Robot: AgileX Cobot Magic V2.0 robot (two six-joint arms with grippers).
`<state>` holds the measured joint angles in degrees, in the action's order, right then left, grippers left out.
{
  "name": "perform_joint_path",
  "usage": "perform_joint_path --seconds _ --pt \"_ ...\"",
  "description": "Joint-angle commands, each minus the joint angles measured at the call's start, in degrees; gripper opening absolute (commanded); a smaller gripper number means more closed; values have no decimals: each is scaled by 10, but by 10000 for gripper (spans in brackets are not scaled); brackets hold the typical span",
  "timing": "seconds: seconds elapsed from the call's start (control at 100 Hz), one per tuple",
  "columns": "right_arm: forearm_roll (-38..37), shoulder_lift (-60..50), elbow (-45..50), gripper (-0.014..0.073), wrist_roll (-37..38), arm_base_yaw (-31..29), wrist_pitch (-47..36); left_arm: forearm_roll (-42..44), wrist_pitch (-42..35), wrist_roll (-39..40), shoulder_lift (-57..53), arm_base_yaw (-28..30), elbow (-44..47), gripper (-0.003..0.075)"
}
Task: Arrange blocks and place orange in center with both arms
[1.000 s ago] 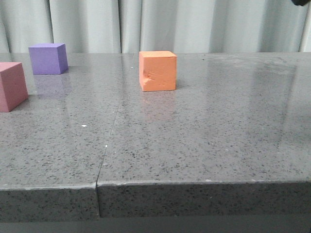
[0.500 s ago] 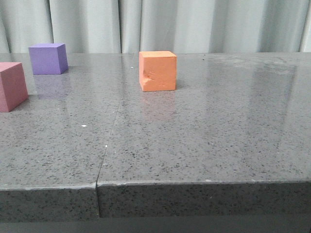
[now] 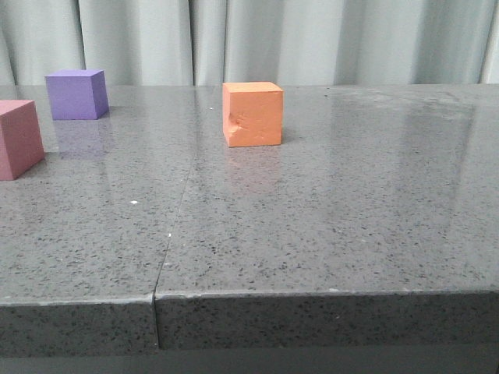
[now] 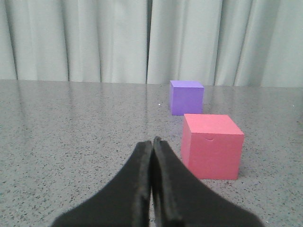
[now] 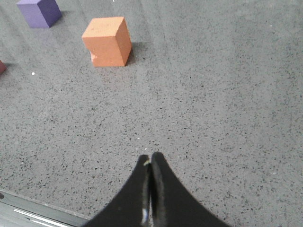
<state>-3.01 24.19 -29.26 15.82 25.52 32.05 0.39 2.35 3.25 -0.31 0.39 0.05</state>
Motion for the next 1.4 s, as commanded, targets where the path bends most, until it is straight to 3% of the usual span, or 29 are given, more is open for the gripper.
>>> perform_joint_path --seconds 0.0,0.19,0.37,0.97,1.28,1.39 --pt "-9 -8 -12 -60 -6 -1 -46 -4 -51 1 -16 0 3 -20" --pt "-9 -8 -10 -60 -6 -1 -45 -7 -15 2 -11 0 -58 -20" --pt "-9 -8 -10 -60 -6 -1 -45 -7 83 2 35 0 -145 -20" --pt "-9 -8 -10 -60 -6 -1 -45 -30 326 -9 373 0 -434 -20" --pt "-9 -8 -10 -60 -6 -1 -45 -116 341 -105 541 0 -552 -11" --pt "-9 -8 -10 -60 -6 -1 -45 -151 350 -164 590 0 -592 85"
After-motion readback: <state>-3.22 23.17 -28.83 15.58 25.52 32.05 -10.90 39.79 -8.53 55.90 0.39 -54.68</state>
